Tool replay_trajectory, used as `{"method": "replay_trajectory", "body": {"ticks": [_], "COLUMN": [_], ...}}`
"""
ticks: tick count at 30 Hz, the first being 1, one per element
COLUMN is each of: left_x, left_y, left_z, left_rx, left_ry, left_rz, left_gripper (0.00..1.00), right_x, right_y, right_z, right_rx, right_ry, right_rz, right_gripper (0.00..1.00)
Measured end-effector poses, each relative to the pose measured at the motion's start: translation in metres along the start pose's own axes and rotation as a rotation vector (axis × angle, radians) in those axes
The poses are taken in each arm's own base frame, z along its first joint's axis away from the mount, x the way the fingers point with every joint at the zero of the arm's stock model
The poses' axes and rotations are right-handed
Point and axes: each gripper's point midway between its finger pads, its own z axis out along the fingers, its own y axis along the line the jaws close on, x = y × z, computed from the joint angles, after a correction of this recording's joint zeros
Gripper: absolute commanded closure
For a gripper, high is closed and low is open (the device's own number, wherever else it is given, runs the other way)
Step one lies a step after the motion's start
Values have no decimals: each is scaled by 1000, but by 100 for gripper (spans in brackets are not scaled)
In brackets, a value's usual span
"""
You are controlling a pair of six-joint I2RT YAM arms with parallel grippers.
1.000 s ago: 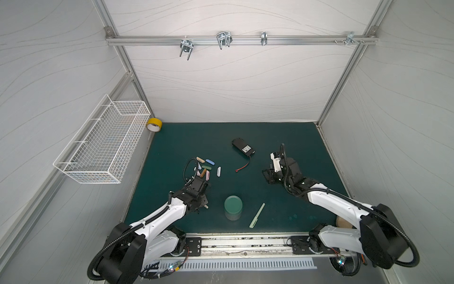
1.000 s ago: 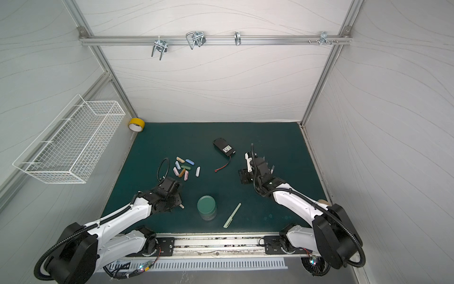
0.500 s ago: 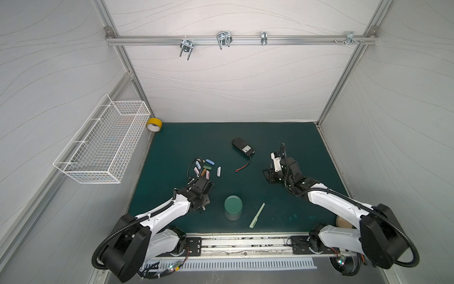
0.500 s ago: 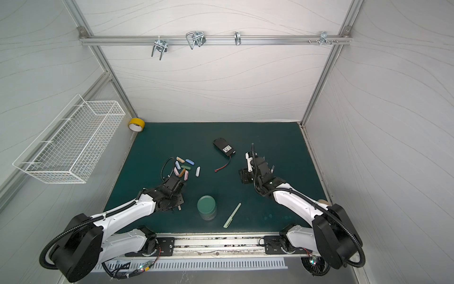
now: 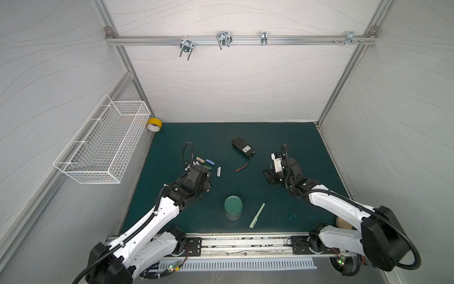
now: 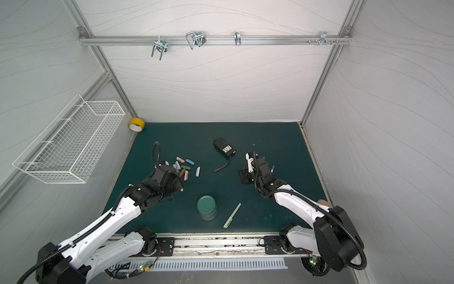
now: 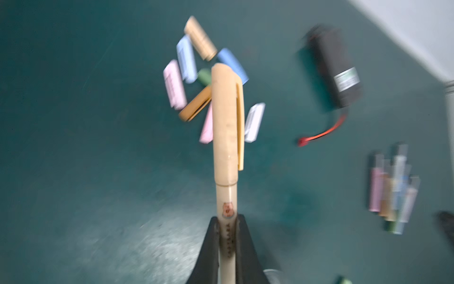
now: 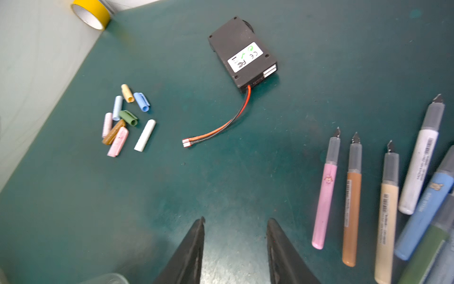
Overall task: Open the pen caps
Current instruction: 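Raise the cream pen upright toward the center while the right gripper approaches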
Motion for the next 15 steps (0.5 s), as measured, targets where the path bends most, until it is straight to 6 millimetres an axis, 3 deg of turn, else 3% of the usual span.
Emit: {"method": "replay_trajectory", "body": {"ticks": [7,15], "left_x": [-33,-47], "left_y": [-46,-114], "left_z": [-5,10], "left_rx": [172,438], "left_ry": [-126,-174], "left_rz": [72,114], "left_gripper": [100,100], "right_x": [0,-6], "right_y": [40,72], "right_z": [-23,-49], "right_rx": [-253,-454], "right_ry": [-80,-178], "right_rz": [-7,-58], "right_gripper": [56,54]}}
